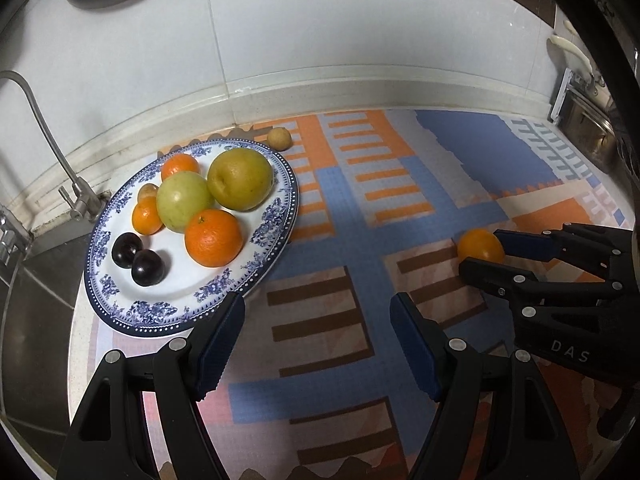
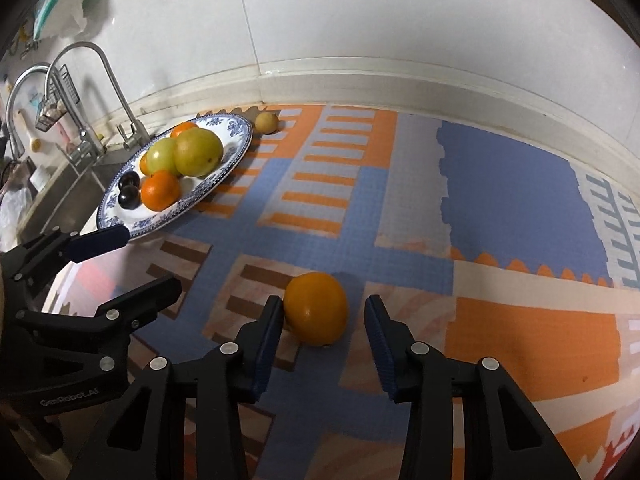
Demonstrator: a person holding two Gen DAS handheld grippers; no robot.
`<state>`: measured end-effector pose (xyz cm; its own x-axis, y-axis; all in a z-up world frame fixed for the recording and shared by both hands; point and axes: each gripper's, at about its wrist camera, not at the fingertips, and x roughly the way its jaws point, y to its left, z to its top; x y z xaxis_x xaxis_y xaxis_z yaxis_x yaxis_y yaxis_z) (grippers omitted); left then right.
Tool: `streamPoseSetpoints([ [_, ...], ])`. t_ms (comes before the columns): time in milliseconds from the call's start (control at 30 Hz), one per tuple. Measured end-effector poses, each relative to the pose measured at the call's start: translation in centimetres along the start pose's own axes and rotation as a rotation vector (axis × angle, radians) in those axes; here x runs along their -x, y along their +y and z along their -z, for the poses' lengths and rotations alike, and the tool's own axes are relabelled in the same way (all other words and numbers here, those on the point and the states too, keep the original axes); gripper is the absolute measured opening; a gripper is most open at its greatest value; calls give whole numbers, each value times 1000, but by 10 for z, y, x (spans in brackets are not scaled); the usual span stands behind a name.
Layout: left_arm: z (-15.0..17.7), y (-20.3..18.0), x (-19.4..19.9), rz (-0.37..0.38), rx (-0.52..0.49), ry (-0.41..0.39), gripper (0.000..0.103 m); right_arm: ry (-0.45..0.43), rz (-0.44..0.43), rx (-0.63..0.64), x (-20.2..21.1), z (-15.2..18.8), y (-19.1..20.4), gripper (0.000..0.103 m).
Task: Organize fruits
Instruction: 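Grasp the orange with the right gripper while the left gripper grasps the small brown fruit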
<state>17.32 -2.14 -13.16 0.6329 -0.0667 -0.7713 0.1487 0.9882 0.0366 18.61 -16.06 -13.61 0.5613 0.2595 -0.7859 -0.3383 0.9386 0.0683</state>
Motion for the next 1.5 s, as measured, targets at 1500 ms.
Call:
streamPoseSetpoints([
  [1500,-160,45,-84,195,-370,103,57,-146,68,-147,-24,-131,-4,33],
])
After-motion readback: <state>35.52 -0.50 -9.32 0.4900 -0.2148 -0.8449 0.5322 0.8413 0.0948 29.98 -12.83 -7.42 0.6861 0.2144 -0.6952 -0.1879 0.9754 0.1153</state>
